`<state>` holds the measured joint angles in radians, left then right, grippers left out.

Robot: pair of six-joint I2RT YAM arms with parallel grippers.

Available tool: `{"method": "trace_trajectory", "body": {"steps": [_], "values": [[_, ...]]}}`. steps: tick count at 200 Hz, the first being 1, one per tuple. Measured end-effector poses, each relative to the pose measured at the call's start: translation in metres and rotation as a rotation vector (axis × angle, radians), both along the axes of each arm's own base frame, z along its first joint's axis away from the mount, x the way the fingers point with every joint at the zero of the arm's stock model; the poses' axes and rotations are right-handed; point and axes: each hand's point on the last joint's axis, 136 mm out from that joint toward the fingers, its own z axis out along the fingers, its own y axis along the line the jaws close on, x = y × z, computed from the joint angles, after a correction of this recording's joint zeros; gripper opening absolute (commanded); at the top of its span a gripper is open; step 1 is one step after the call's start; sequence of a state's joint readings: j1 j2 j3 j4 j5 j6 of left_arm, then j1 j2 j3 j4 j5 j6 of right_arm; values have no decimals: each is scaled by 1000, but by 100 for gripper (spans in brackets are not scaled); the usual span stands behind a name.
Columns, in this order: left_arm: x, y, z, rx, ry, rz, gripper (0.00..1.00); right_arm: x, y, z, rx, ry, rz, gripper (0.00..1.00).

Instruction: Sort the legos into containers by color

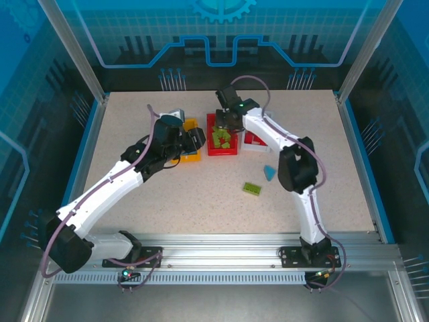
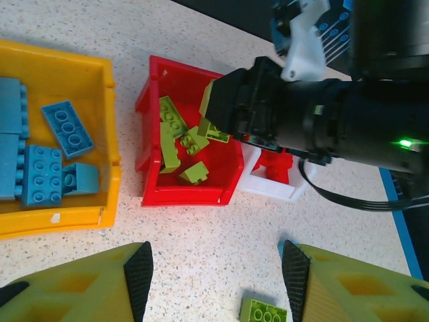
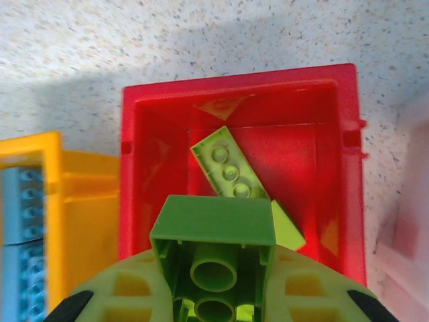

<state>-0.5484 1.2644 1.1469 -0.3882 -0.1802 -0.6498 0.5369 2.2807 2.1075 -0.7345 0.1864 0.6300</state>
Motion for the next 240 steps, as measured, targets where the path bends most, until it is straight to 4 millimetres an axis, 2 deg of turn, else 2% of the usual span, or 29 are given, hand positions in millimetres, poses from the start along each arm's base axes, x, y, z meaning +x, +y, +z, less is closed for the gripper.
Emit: {"method": "trace_trajectory", "body": {"steps": [26,49,68,101,123,156,180,198,220,240], "values": [[0,2,-5,0,12,6,57,10,3,-25,-53,43,14,29],[-1,2,-9,4,18,6,58,14,6,-34,-74,64,24,39],[-2,2,-14,6,27,2,58,12,6,-34,-84,72,36,47],[-7,-2,-24,0,52,-23,57,6,8,-29,-91,73,48,51],[-7,-6,-23,-16,53,-41,57,-6,9,-9,-91,58,57,51],[-10,-23,-28,-41,73,-83,57,-25,-1,56,-65,-38,50,50],[-17,-54,-48,-30,119,-160,58,-55,-29,100,-48,-123,19,50],[-23,-84,-66,-11,162,-230,60,-91,-60,114,-40,-169,-12,53],[-25,-124,-83,14,196,-307,61,-137,-109,110,-32,-190,-69,54],[-24,-164,-93,45,195,-388,64,-172,-162,89,-29,-177,-161,57]]}}
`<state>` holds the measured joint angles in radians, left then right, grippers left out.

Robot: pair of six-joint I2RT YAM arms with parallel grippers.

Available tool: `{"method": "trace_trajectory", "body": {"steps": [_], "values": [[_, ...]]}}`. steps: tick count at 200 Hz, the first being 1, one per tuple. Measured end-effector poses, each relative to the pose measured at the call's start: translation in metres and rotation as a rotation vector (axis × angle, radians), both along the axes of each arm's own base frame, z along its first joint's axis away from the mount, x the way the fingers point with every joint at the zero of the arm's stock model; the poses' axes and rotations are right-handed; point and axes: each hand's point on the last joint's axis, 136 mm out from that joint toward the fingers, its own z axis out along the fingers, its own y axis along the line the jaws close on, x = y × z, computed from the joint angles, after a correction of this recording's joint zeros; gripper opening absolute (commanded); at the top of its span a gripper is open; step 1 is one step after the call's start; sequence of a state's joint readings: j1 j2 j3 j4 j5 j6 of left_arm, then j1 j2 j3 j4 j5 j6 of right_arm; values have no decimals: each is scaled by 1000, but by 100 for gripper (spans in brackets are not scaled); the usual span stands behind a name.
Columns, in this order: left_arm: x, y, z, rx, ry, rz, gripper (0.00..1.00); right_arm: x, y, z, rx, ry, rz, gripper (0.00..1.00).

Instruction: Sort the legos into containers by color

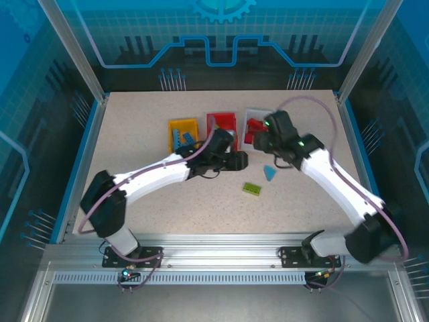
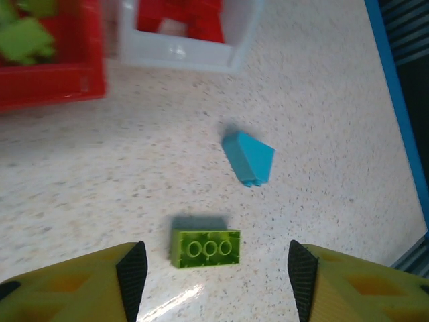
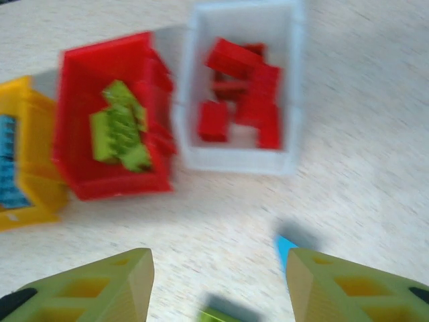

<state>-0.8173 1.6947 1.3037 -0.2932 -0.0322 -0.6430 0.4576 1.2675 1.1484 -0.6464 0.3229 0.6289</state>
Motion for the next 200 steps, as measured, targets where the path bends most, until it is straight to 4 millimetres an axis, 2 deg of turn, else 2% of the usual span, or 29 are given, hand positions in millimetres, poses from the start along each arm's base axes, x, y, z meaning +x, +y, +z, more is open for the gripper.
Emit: {"method": "trace_trajectory", "body": {"steps": [13,33,69,73,77,91,127,200], "values": [[1,-26,-7,21,-14,-56,65,-22,-30,-16,14,19,-59,59],[4,-60,-18,47,-35,-123,68,-52,-59,-29,49,38,-124,63],[4,-98,-50,124,-54,-191,73,-91,-76,-25,130,3,-166,70],[5,-101,-54,134,-58,-195,80,-95,-77,-24,142,-5,-171,70],[4,-103,-58,145,-59,-201,82,-98,-77,-22,153,-12,-169,71],[7,-110,-72,184,-71,-216,86,-108,-79,-17,177,-35,-175,72],[17,-115,-100,265,-96,-229,88,-126,-80,-13,212,-42,-180,73],[38,-122,-130,391,-193,-288,88,-139,-78,-23,245,2,-186,72]]}}
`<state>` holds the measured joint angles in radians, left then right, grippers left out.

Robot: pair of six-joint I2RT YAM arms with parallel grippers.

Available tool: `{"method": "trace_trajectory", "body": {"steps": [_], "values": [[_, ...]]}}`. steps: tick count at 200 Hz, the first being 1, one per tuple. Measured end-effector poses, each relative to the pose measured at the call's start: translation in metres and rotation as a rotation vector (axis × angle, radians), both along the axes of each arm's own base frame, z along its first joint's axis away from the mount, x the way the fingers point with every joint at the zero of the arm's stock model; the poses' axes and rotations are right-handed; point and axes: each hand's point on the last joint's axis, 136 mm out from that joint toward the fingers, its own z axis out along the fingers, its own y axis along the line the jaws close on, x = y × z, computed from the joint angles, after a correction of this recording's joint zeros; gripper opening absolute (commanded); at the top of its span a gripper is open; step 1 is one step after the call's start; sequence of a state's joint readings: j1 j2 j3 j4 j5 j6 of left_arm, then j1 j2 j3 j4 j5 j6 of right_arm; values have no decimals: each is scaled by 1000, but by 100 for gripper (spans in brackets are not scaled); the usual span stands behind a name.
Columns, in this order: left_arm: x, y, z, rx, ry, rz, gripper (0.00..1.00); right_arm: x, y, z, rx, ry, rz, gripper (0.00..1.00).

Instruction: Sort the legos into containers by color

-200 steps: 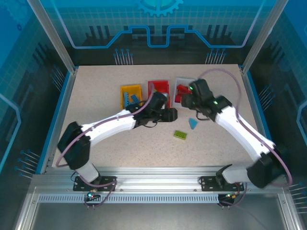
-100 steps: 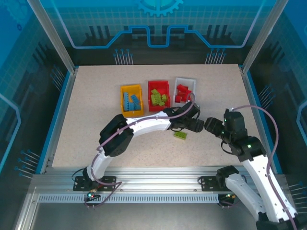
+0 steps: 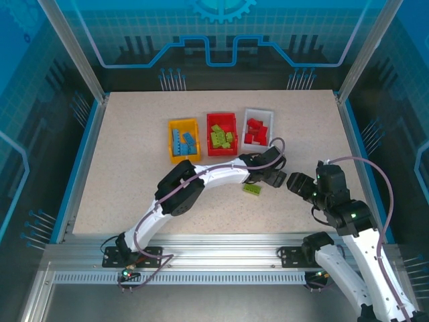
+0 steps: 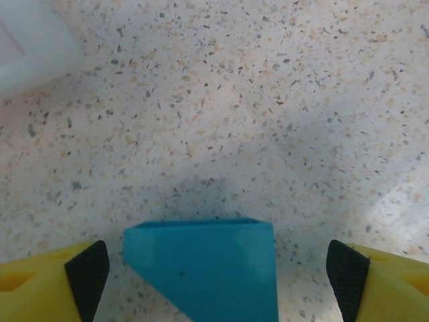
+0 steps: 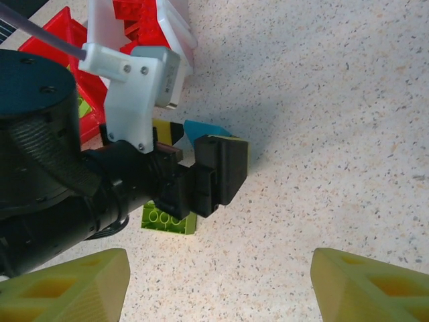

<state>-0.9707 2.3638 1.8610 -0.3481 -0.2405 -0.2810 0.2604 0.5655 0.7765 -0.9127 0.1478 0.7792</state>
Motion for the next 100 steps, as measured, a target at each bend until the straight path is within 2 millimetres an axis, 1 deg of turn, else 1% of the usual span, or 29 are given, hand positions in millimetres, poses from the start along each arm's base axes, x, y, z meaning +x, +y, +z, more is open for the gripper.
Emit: {"method": "trace_trajectory", "body": {"steps": [20,51,67,77,90,100], "values": [[3,0,-8,24,-14,-26,88,-4,1,1,16,-4,-1,71],[9,-4,-13,34,-34,-51,85,-11,2,3,47,-18,2,70],[15,-9,-11,28,-46,-57,78,-15,2,1,54,-13,1,70],[17,-11,-9,26,-55,-64,71,-17,2,0,57,-8,1,70],[18,-12,-9,26,-59,-72,63,-19,2,0,61,-2,1,70],[18,-12,-8,23,-57,-69,60,-20,3,-1,63,2,2,70]]}}
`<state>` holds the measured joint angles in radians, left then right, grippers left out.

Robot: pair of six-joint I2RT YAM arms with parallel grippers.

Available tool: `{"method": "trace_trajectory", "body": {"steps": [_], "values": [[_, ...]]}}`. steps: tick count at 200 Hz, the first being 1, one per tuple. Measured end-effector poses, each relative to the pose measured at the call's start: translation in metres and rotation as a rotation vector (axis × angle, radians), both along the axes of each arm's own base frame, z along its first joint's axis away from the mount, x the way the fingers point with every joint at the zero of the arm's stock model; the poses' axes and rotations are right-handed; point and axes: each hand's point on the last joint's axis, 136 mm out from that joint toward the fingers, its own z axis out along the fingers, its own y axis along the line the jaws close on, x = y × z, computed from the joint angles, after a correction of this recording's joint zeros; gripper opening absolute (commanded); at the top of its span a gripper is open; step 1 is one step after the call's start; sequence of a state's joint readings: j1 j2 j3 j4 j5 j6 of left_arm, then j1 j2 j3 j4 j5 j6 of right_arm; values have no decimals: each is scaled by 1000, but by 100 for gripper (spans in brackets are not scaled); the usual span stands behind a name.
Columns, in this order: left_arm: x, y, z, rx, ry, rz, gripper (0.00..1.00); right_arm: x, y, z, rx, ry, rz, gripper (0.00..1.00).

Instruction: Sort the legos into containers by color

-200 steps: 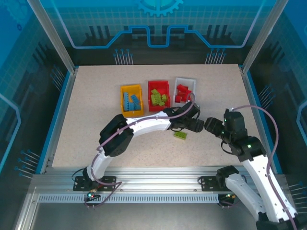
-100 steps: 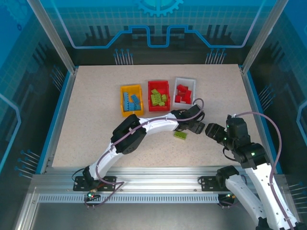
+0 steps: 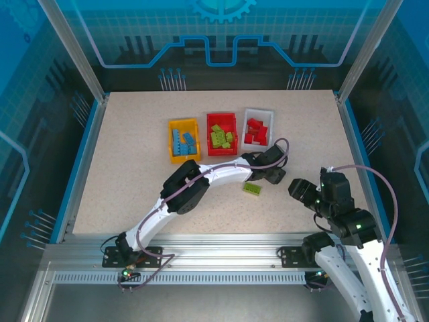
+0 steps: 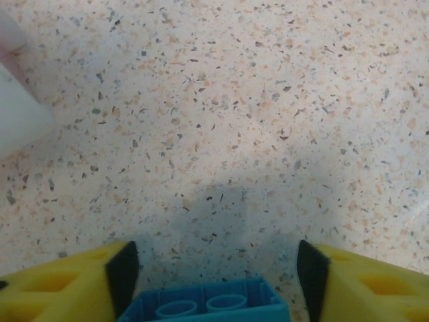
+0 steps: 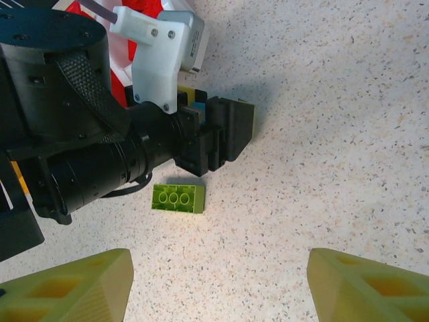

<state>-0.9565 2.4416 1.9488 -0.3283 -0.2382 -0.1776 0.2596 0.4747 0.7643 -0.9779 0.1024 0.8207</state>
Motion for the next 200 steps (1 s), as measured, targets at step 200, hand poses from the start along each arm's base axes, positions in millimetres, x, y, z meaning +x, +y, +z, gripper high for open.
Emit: {"method": "trace_trajectory", "body": {"steps": [200], "values": [[43,286,160,-178,-73,599,53,45,147,-17,-80,17,613,65]]}}
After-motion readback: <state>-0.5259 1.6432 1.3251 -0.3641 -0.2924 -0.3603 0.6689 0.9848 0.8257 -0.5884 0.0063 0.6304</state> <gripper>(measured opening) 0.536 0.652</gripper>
